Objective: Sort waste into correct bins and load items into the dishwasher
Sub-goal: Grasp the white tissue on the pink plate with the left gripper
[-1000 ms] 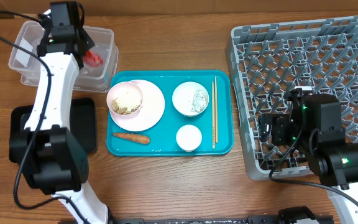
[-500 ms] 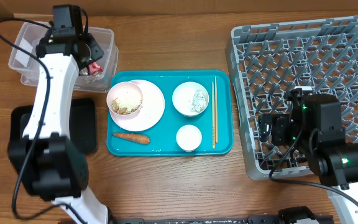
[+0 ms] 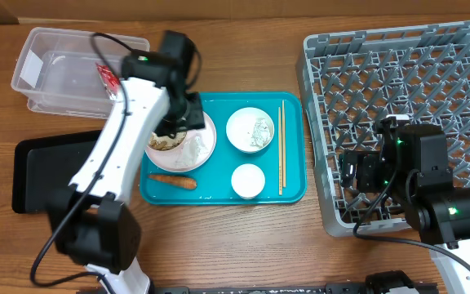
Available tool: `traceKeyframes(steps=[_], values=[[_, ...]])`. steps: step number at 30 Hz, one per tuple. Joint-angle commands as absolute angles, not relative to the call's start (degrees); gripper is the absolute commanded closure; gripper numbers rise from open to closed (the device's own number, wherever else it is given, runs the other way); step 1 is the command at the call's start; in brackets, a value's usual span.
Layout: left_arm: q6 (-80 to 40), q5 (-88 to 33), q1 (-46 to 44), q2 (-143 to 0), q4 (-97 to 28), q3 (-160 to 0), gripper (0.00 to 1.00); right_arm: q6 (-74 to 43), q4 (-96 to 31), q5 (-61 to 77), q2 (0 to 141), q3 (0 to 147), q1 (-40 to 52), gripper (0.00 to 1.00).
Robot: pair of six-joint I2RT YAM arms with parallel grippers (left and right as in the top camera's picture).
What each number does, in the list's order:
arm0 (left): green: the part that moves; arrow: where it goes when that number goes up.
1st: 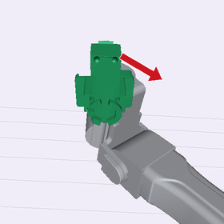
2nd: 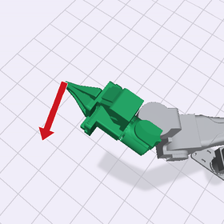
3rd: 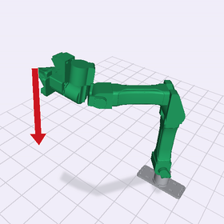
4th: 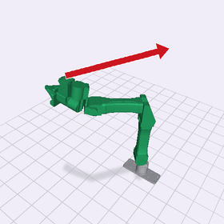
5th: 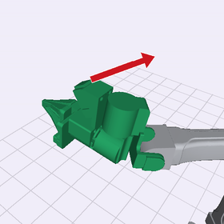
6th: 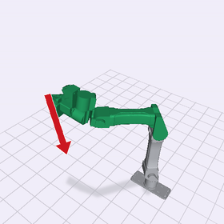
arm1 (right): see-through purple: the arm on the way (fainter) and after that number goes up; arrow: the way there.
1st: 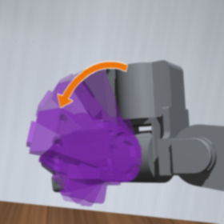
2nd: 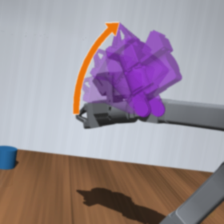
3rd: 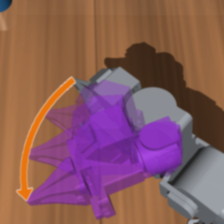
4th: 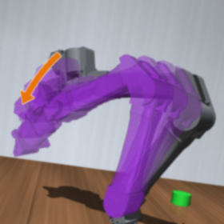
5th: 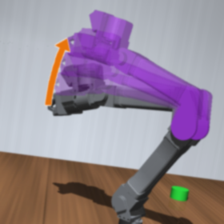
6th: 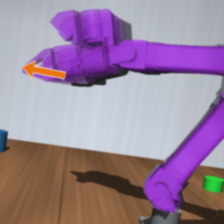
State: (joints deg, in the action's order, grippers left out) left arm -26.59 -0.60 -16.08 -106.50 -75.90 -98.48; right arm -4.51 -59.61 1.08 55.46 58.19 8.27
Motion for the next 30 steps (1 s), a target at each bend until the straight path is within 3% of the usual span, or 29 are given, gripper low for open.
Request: traceKeyframes(steps=[1, 15, 30], values=[[-27.18, 2.11, -19.2, -109.91, -75.96, -96.07, 0.43, -4.71, -59.51, 0.93, 55.31, 60.1, 8.01, 0.0], [-30.33, 3.16, -21.85, -120.44, -72.42, -94.5, 0.44, -4.71, -59.94, 0.93, 55.31, 60.1, 8.01, 0.0], [-32.38, 8.73, -21.78, -120.68, -67.02, -91.11, 0.46, -4.71, -59.96, 0.93, 55.31, 60.07, 8.01, 0.0]])
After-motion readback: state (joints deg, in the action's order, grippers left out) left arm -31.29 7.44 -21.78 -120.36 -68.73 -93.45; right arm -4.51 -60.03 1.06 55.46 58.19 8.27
